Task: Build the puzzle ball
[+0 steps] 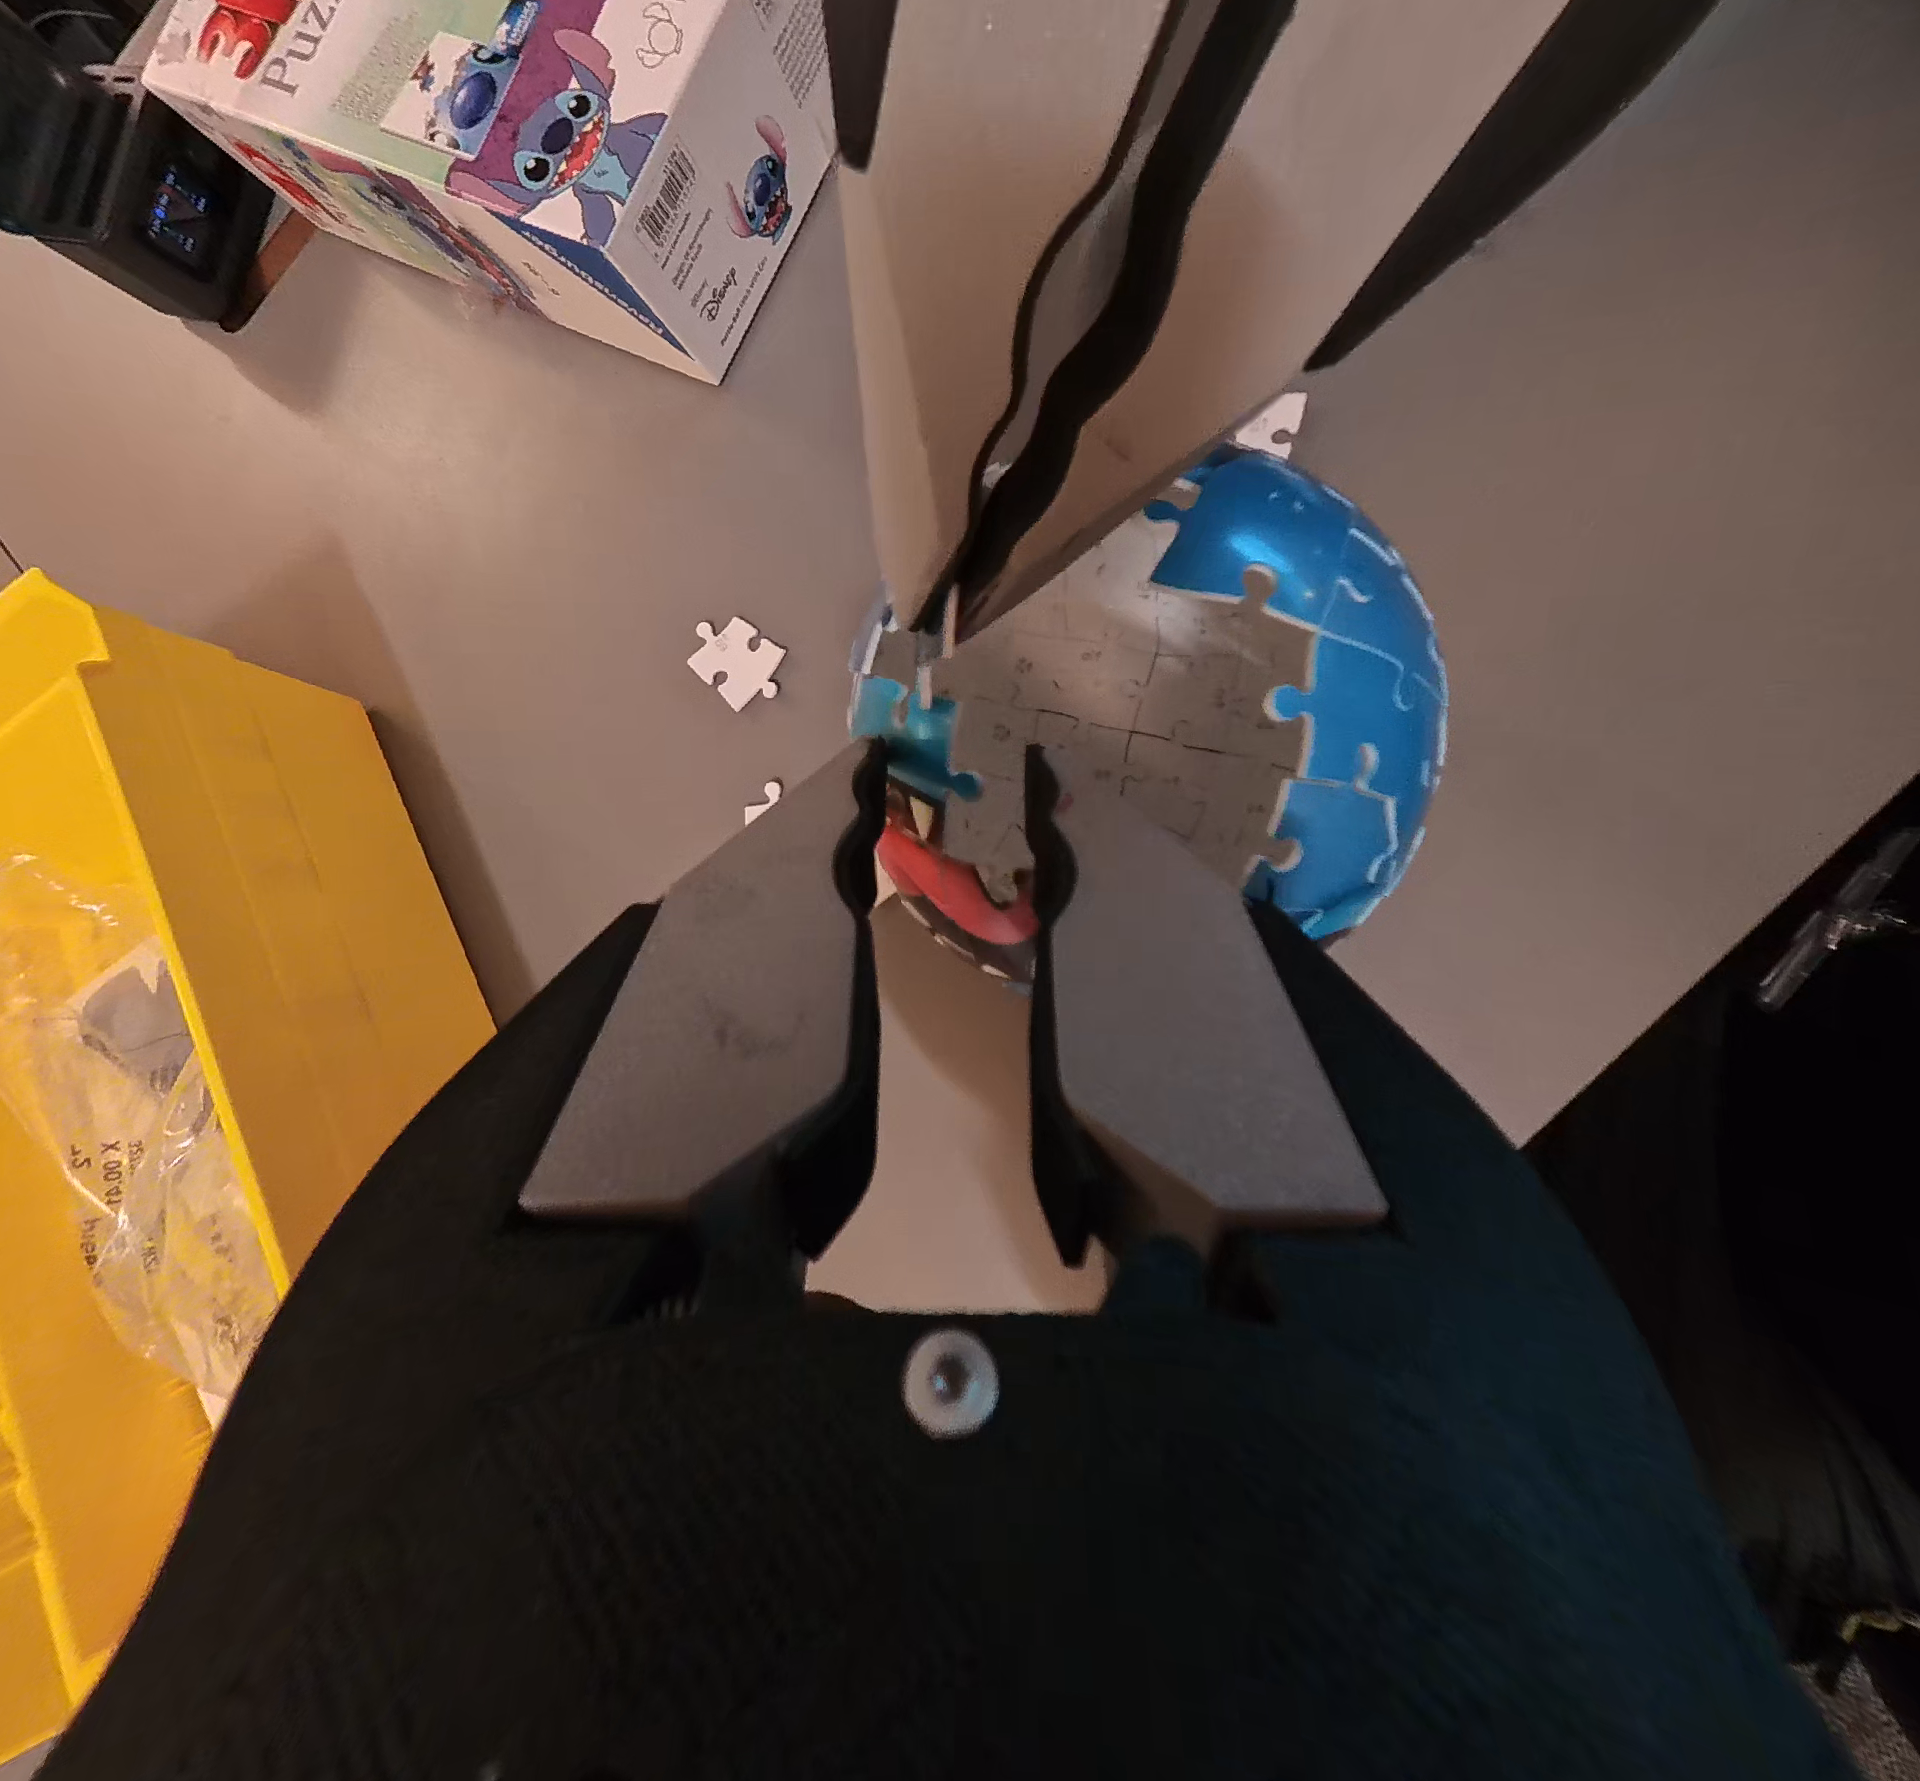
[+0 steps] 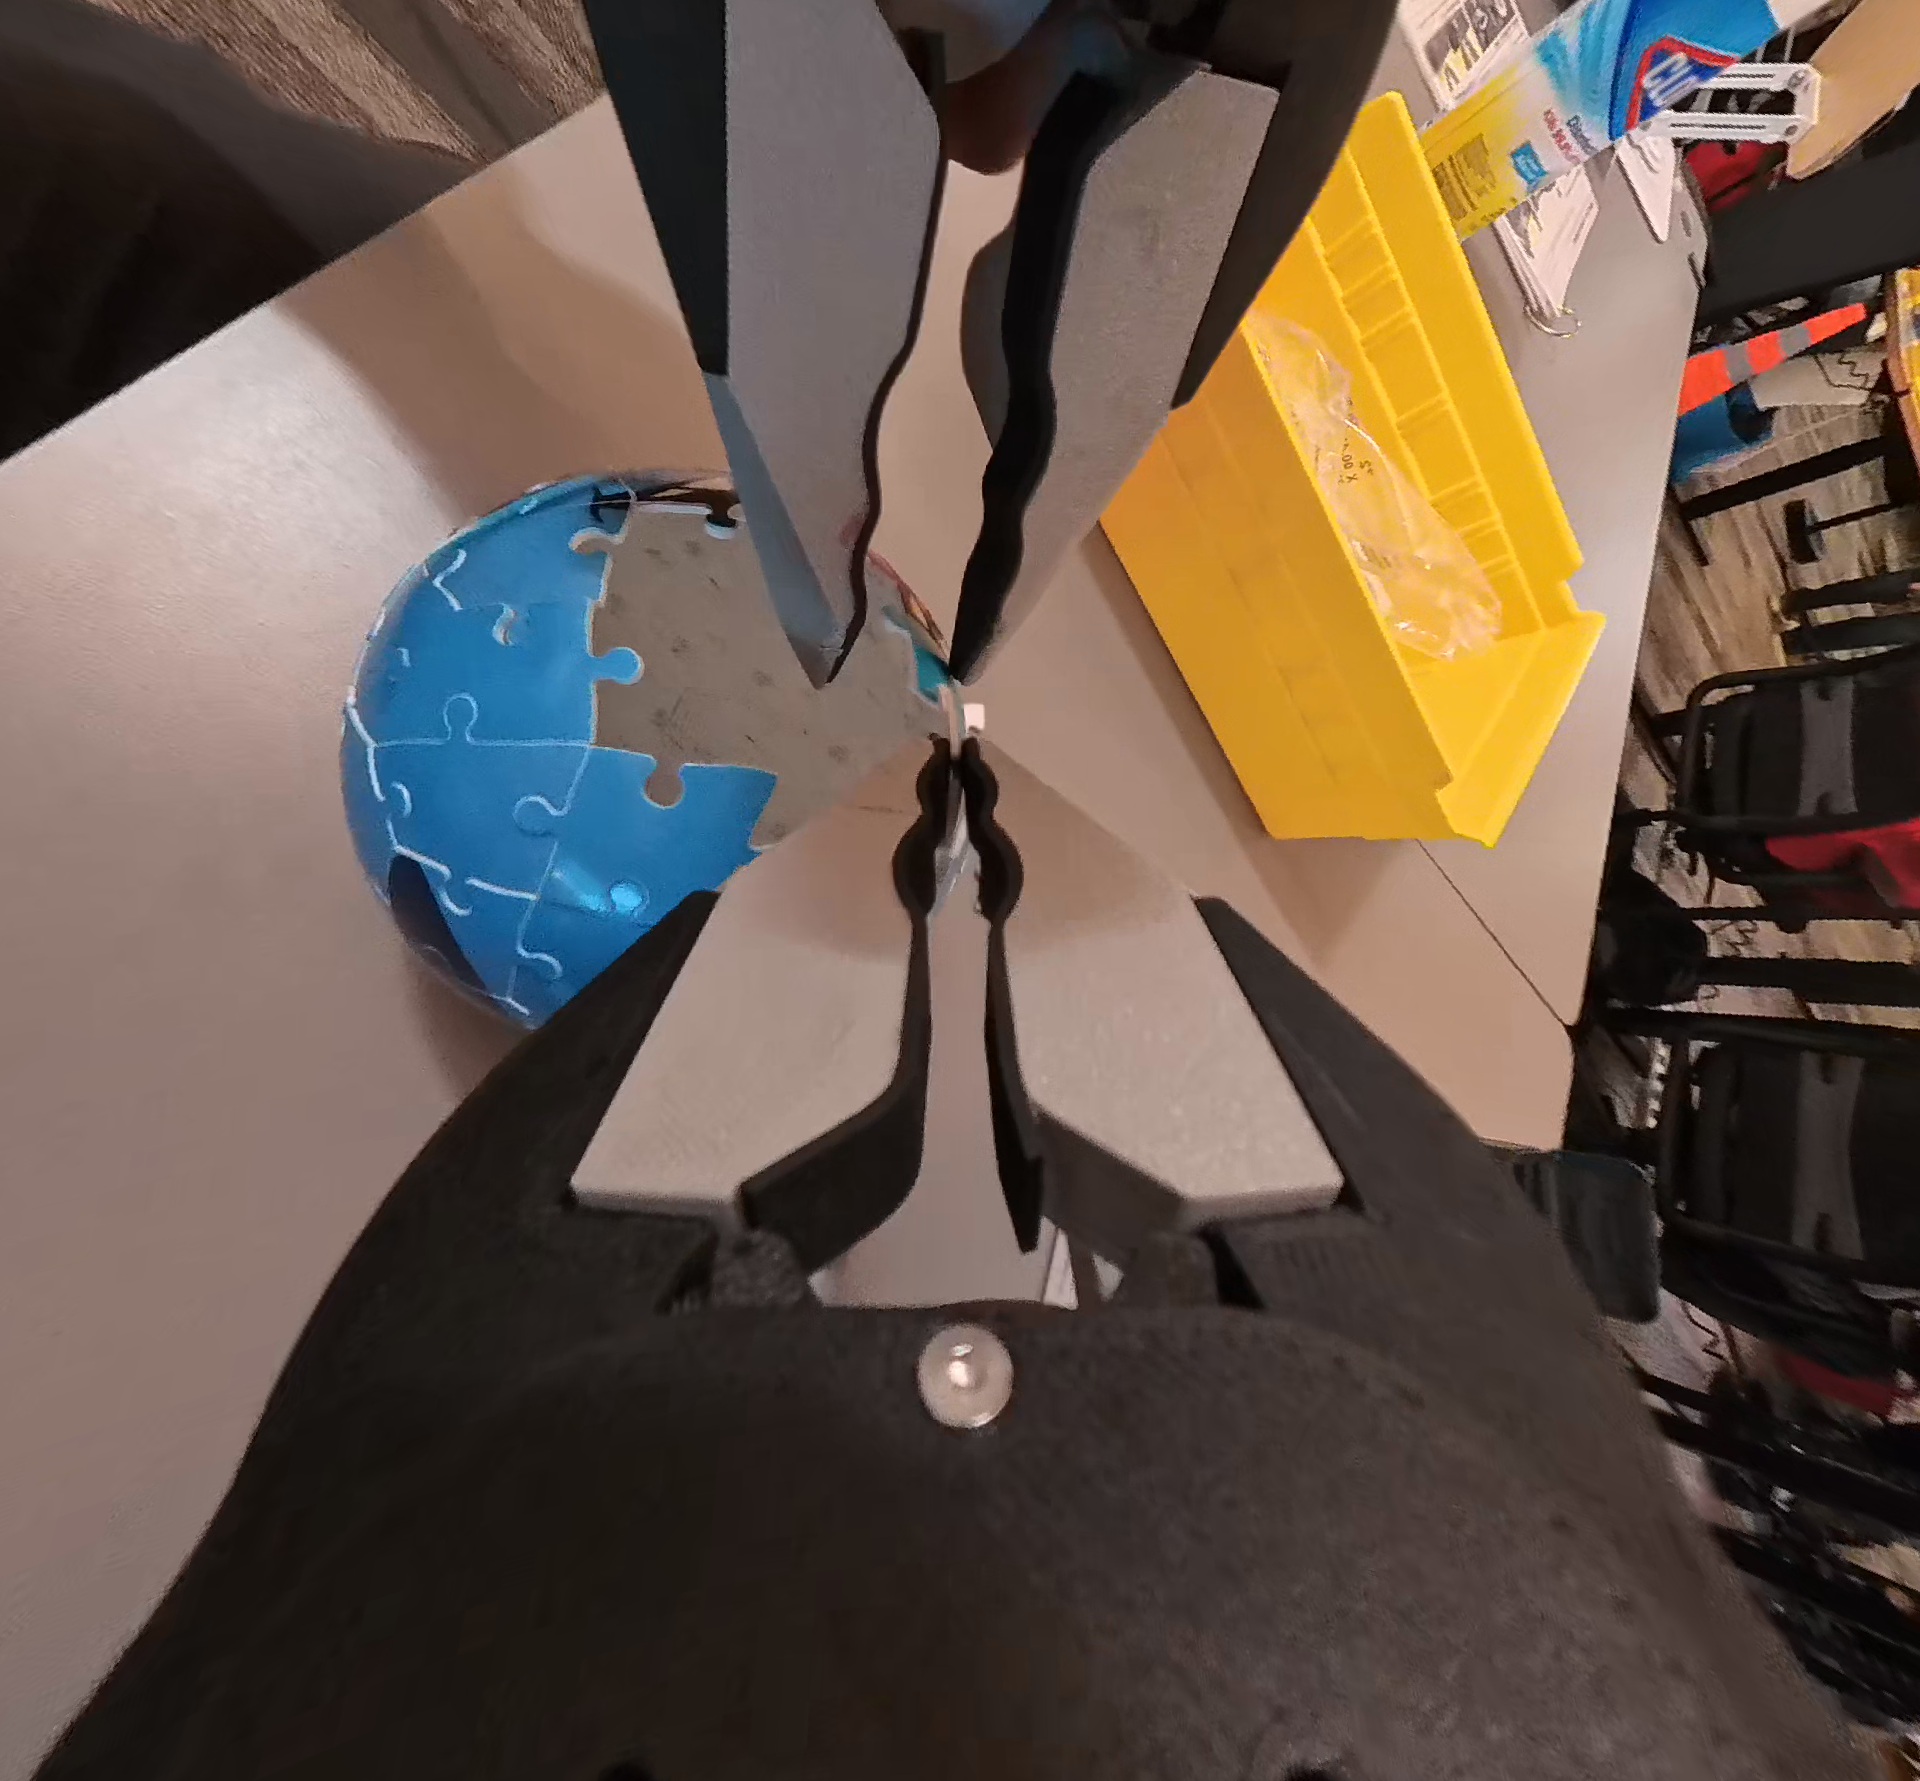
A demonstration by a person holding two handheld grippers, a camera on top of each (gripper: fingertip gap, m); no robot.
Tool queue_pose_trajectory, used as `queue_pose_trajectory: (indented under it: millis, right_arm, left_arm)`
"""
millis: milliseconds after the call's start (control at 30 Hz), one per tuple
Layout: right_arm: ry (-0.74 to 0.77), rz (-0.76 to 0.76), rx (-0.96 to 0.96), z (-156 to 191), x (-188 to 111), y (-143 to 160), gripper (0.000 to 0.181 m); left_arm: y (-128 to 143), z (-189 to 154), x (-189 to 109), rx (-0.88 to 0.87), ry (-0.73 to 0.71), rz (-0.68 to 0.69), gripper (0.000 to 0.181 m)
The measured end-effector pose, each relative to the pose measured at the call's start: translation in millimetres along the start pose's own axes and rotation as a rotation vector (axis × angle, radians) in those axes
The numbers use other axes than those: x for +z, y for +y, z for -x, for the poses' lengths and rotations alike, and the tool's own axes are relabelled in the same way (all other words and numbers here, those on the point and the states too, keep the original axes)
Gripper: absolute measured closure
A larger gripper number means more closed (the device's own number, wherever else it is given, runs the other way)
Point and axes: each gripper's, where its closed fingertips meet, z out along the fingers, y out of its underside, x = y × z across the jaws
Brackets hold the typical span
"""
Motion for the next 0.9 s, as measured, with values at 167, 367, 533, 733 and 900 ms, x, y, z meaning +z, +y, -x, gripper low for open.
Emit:
queue_pose_trajectory:
  millis: [167,367,533,733,900]
  right_arm:
    - [0.034,0.044,-0.046,-1,-1,3,0.181]
    - [0.035,0.059,-0.059,1,1,4,0.181]
    - [0.035,0.07,-0.071,2,4,5,0.181]
    - [0.052,0.079,-0.089,2,7,5,0.181]
    - [0.061,0.083,-0.097,2,8,5,0.181]
  left_arm:
    - [0,0,0,-0.001,-0.01,-0.001,0.157]
    - [1,0,0,0.003,-0.014,0.006,0.157]
    - [0,0,0,0.002,-0.014,0.002,0.157]
    - [0,0,0,0.0,-0.014,-0.003,0.157]
    - [0,1,0,-0.002,-0.025,-0.004,0.158]
